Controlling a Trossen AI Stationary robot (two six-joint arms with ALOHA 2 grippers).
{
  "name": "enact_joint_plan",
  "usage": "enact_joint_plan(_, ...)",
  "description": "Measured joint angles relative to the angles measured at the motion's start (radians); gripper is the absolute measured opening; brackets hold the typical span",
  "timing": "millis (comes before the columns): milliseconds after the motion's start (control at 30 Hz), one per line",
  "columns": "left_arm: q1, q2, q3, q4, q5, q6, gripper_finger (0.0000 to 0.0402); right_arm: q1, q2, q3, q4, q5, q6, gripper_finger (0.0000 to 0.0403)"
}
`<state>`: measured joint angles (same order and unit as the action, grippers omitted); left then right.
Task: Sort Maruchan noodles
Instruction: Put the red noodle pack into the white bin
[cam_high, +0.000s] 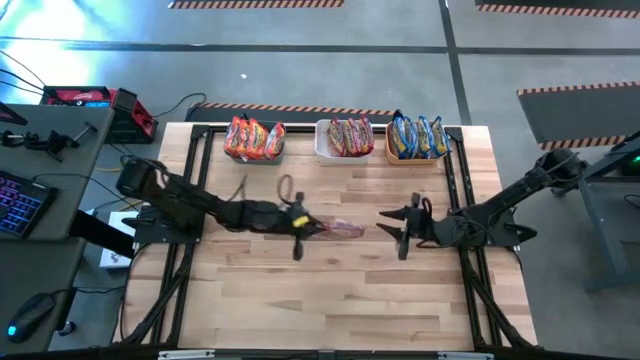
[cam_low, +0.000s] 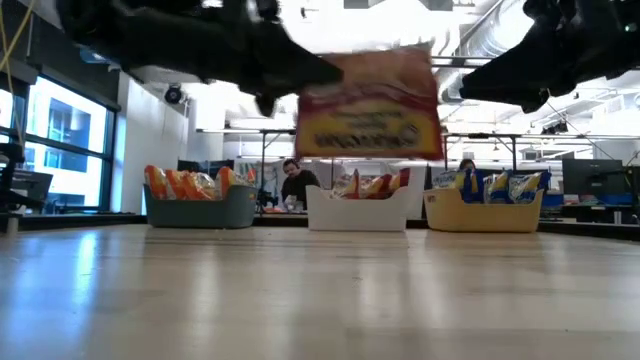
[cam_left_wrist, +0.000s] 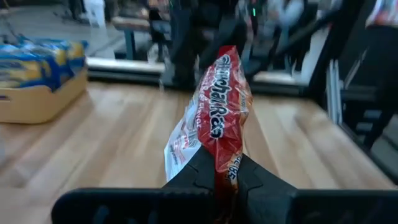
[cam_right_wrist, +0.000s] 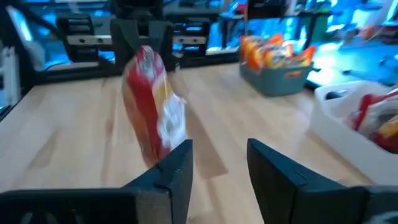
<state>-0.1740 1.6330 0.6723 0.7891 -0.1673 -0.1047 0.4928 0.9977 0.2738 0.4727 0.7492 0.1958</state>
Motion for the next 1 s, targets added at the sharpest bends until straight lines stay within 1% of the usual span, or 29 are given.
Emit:
enact_joint_plan(100, -0.001, -0.079, -0.089, 0.131, -0.028, -0.001, 0.0, -0.016, -0.012, -0.018, 0.026, 0.03, -0.005, 0.0136)
enact_joint_plan(167, -0.001, -0.136, -0.146, 0.239, -0.043, 0.012, 0.0, -0.042, -0.011, -0.014, 0.041, -0.015, 0.004, 0.0136)
enact_joint_plan(233, -0.001, -0.165, -0.176, 0.364, -0.044, 0.026, 0.0, -0.065, -0.005, -0.013, 0.094, -0.095, -0.014, 0.0136)
enact_joint_plan(300, 0.0, -0.192, -0.207, 0.466, -0.043, 0.038, 0.0, -0.081, 0.024, -0.01, 0.197, -0.149, -0.092, 0.0138)
enact_joint_plan(367, 0.0, -0.196, -0.214, 0.554, -0.026, 0.063, 0.0, -0.093, 0.053, -0.013, 0.307, -0.172, -0.179, 0.0145)
enact_joint_plan(433, 0.0, -0.199, -0.214, 0.621, 0.007, 0.084, 0.0, -0.124, 0.098, -0.009, 0.462, -0.245, -0.247, 0.0159)
enact_joint_plan(500, 0.0, -0.194, -0.195, 0.683, 0.036, 0.114, 0.0, -0.16, 0.147, -0.004, 0.606, -0.352, -0.284, 0.018)
enact_joint_plan(600, 0.006, -0.192, -0.171, 0.742, 0.078, 0.141, 0.0, -0.212, 0.223, 0.034, 0.733, -0.482, -0.293, 0.022)
enact_joint_plan(700, 0.019, -0.193, -0.136, 0.765, 0.137, 0.142, 0.0, -0.262, 0.306, 0.106, 0.787, -0.583, -0.292, 0.0263)
enact_joint_plan(767, 0.026, -0.193, -0.112, 0.764, 0.147, 0.143, 0.0, -0.287, 0.365, 0.168, 0.822, -0.657, -0.305, 0.0286)
enact_joint_plan(867, 0.03, -0.193, -0.085, 0.759, 0.149, 0.143, 0.0, -0.299, 0.445, 0.259, 0.88, -0.697, -0.347, 0.0305)
enact_joint_plan(1000, 0.03, -0.193, -0.073, 0.764, 0.149, 0.159, 0.0, -0.299, 0.53, 0.37, 0.902, -0.711, -0.423, 0.0309)
